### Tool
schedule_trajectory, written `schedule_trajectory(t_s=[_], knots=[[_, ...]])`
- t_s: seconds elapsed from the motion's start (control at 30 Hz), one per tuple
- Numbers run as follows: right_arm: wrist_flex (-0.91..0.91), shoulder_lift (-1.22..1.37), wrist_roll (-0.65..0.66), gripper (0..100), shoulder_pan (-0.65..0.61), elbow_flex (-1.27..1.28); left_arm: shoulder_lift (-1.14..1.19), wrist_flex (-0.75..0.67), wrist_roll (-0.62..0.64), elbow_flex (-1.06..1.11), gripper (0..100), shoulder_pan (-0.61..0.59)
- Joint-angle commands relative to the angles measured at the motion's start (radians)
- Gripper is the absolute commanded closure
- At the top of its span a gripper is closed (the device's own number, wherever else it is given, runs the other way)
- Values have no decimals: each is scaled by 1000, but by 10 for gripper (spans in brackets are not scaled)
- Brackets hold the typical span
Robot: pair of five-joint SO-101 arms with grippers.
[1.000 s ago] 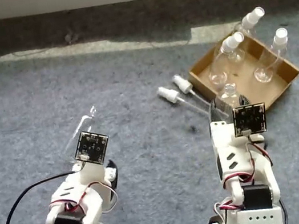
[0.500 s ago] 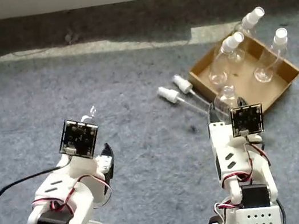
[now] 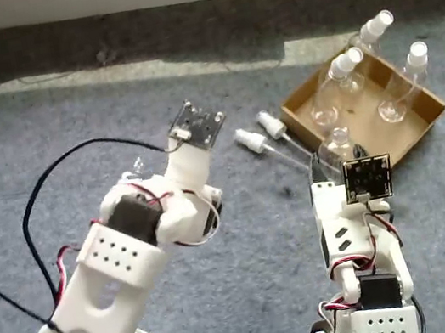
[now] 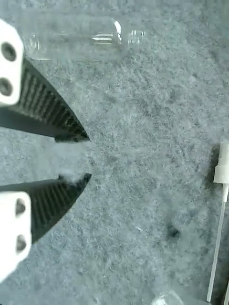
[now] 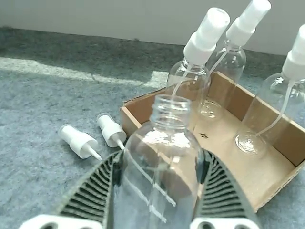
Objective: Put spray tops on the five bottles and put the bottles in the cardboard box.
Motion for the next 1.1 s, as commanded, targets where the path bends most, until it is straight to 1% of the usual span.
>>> schedule_trajectory(t_s=[0.0, 0.1, 0.17, 0.27, 0.43, 0.57, 0.67, 0.83, 1.07], knots=[[-33, -18, -12, 914, 12, -8, 245, -5, 184, -228, 742, 18], [-33, -18, -12, 914, 12, -8, 401, -5, 310, -360, 643, 18], [-33, -18, -12, 914, 12, -8, 506, -5, 371, -458, 614, 18], [-33, -18, -12, 914, 12, -8, 659, -5, 474, -596, 611, 18], [-33, -18, -12, 914, 12, -8, 920, -5, 694, -834, 609, 8], [-33, -18, -12, 914, 12, -8, 1127, -5, 815, -1032, 610, -13], [-33, -18, -12, 914, 10, -8, 1267, 2, 867, -1167, 611, -36], [-33, -18, -12, 914, -45, -8, 1429, 18, 939, -1348, 611, -68], [-33, -18, -9, 914, -50, -8, 1523, 109, 948, -1474, 611, -81]])
